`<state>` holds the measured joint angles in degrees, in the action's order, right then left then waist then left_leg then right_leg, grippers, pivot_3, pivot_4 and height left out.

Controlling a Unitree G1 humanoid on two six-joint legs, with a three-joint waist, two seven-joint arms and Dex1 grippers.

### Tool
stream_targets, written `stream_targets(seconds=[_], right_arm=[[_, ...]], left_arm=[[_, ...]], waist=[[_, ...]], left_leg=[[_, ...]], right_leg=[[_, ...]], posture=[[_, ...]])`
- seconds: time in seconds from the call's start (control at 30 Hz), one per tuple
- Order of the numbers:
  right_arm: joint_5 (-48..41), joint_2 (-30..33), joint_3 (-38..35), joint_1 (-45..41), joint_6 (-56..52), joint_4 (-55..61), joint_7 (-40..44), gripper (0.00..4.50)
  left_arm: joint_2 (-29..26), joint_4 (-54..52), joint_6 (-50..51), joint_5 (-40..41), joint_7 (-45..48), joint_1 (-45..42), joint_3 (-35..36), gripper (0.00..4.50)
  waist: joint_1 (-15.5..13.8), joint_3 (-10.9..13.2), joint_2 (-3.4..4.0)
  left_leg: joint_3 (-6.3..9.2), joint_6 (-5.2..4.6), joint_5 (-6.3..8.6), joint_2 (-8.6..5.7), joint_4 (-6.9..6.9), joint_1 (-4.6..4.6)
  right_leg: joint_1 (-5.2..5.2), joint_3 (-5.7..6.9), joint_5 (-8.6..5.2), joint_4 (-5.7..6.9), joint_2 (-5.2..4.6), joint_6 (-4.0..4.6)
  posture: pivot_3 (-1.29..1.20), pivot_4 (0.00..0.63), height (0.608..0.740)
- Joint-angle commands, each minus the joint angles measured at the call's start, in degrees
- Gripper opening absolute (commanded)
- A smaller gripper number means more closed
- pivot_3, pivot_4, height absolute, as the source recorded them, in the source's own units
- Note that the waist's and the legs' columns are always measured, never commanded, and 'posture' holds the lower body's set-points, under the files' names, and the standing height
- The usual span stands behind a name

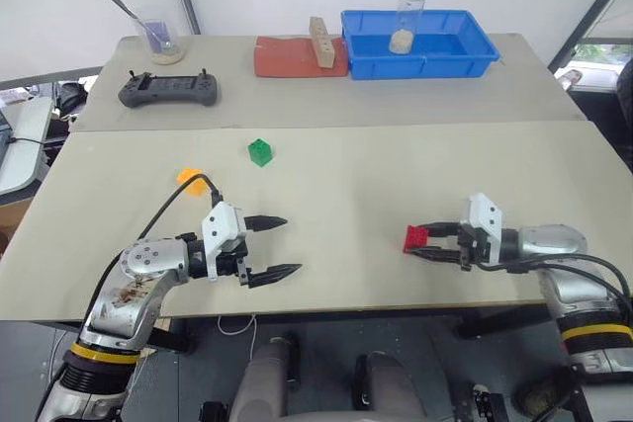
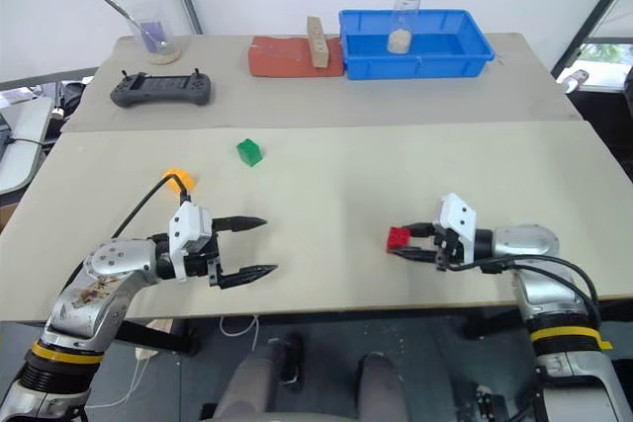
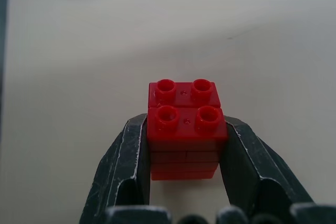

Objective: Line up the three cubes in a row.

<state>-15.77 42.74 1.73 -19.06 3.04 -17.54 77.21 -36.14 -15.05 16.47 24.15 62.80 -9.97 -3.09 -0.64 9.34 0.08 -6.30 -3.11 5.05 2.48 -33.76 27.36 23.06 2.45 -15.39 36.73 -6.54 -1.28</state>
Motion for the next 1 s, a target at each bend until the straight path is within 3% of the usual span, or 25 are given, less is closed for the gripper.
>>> stream_targets(seconds=[0.03,0.1,0.17,0.37,0.5,0.63,0.8,1.0], right_arm=[[0.8,1.4,0.6,-1.4,3.2,-2.4,3.6,1.43],[1.8,1.1,0.9,-2.4,4.8,-4.7,4.1,1.43],[2.5,1.1,1.1,-3.4,5.5,-6.5,4.4,2.45],[2.3,3.6,-0.5,-3.1,4.4,-5.4,5.0,4.47],[-0.9,5.1,-4.0,0.5,-2.2,4.5,0.6,4.47],[-6.9,3.5,-9.0,3.9,-16.9,22.4,-11.1,4.47],[-15.4,-1.5,-11.2,5.4,-36.7,44.7,-28.8,4.47],[-13.2,-10.2,-10.4,5.9,-44.8,53.3,-47.6,4.47]], left_arm=[[-1.1,-3.3,1.2,2.4,2.6,-1.7,-1.1,4.50],[-1.2,-3.3,1.3,2.4,3.4,-2.4,-1.7,4.50],[-1.0,-2.9,1.4,2.2,3.6,-3.2,-2.0,4.50],[0.2,-0.8,0.4,0.9,1.8,-3.1,-2.1,4.50],[4.2,4.3,-1.4,-2.1,-5.4,-3.6,-0.7,4.50],[9.7,11.3,-5.8,-7.7,-16.4,-5.5,0.9,4.50],[18.0,19.7,-9.6,-13.4,-32.7,-9.4,4.2,4.50],[23.1,25.5,-12.2,-16.2,-41.1,-12.2,5.1,4.50]], waist=[[0.1,0.0,-0.05],[0.1,0.0,-0.05],[0.1,0.0,-0.08],[0.0,0.1,-0.15],[-0.1,0.1,-0.17],[0.0,0.1,-0.20],[-0.1,0.1,-0.39],[-0.3,0.1,-0.67]], left_leg=[[-0.05,0.00,0.00,0.04,-0.05,-0.01],[-0.11,-0.01,0.01,0.07,-0.06,-0.02],[-0.16,-0.02,0.01,0.09,-0.06,-0.03],[-0.22,-0.02,0.01,0.12,-0.09,-0.02],[-0.25,-0.05,0.03,0.12,-0.10,-0.02],[-0.24,-0.05,0.03,0.18,-0.10,-0.02],[-0.24,-0.05,0.03,0.26,-0.12,-0.01],[-0.26,-0.07,0.05,0.25,-0.08,0.10]], right_leg=[[0.01,0.00,0.01,-0.01,0.01,-0.01],[0.04,0.01,0.03,-0.01,0.03,0.00],[0.07,0.00,0.04,-0.01,0.04,0.00],[0.09,-0.01,0.10,-0.01,0.00,0.02],[0.09,-0.01,0.14,-0.04,-0.10,-0.02],[0.14,-0.02,0.24,-0.01,-0.16,0.00],[0.21,0.11,0.45,-0.03,-0.22,0.02],[0.16,0.29,0.65,-0.49,-0.18,-0.07]], posture=[[0.00,0.150,0.740],[0.00,0.150,0.740],[0.00,0.150,0.740],[0.00,0.150,0.740],[0.00,0.150,0.740],[0.00,0.150,0.740],[0.00,0.150,0.740],[0.00,0.150,0.740]])
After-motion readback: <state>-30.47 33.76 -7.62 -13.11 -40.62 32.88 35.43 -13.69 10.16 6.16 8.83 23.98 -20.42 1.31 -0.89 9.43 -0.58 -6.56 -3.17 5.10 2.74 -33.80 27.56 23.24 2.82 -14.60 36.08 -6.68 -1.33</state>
